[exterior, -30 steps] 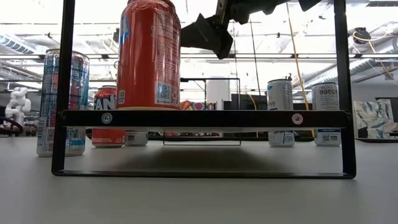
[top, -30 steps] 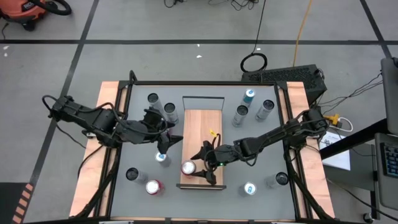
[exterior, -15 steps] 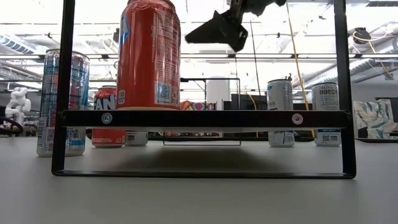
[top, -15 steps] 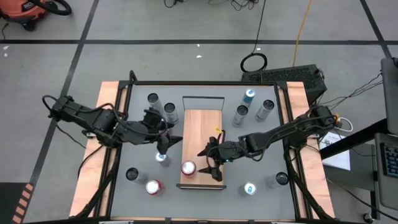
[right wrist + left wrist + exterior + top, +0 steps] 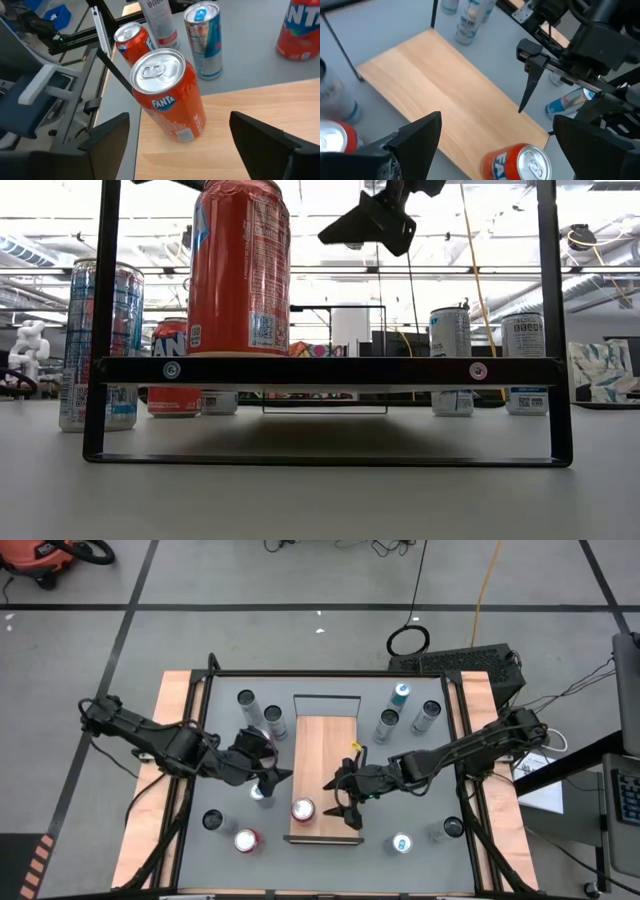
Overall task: Sort soda cans
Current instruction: Put the right red soda can on the shelf
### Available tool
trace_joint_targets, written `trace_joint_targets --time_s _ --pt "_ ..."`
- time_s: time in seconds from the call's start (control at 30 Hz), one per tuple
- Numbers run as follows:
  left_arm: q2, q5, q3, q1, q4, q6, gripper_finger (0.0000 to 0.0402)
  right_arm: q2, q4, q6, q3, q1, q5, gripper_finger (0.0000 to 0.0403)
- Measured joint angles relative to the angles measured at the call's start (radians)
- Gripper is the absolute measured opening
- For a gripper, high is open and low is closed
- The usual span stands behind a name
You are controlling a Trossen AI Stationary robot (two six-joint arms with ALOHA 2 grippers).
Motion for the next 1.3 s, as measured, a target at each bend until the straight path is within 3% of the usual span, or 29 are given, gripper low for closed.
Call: trace_joint_targets --time_s 0.13,0.43,0.67,0.93,1.3 --pt "0.000 0.000 -0.001 -0.015 0.012 -0.025 0.0383 -0.003 0.056 0.030 0.002 -0.007 0.000 0.0279" --pt "-0.001 -0.006 -0.001 -0.021 0.021 -0.026 0.0383 0.051 -0.115 -0.039 0.134 -0.061 -0.006 0.0178" --pt "-0.003 -0.021 0.041 -0.021 0.015 0.006 0.0383 0.127 -0.217 -0.034 0.257 -0.093 -0.107 0.0094" --pt "-0.007 -0.029 0.070 0.012 0.006 0.080 0.0383 0.174 -0.234 -0.052 0.288 -0.104 -0.108 0.0012" --pt "-0.009 -0.034 0.071 0.071 0.007 0.154 0.0383 0.221 -0.198 -0.056 0.288 -0.113 -0.127 0.0001"
